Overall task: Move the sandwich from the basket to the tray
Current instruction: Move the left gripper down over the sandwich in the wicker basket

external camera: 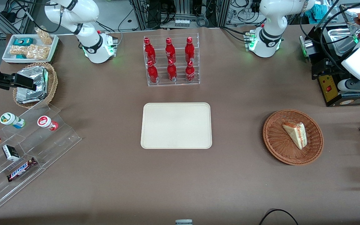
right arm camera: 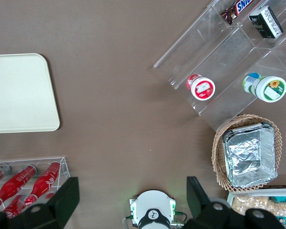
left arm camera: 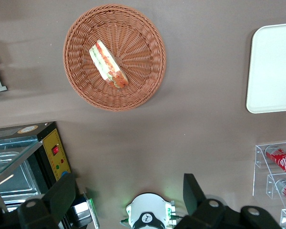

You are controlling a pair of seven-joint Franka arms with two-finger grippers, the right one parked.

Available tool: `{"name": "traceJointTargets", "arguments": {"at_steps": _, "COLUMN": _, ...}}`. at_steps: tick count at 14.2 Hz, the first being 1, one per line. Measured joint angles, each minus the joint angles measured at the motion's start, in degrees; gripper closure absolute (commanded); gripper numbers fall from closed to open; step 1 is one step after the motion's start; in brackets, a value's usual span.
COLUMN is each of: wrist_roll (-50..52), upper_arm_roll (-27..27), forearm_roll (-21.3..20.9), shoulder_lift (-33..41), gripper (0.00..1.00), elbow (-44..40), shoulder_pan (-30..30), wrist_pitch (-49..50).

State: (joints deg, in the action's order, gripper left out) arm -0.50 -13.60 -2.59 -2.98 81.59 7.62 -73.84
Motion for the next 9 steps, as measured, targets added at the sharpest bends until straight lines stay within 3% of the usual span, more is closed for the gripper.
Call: {"name": "traceJointTargets", "arguments": {"at_steps": 9, "wrist_roll": 0.1, "upper_arm_roll": 0.3, "forearm_roll": -0.3, "shoulder_lift": -5.1, "gripper": 0.00, "elbow": 0.3, "shoulder_pan": 0.2, "wrist_pitch": -0.1}}
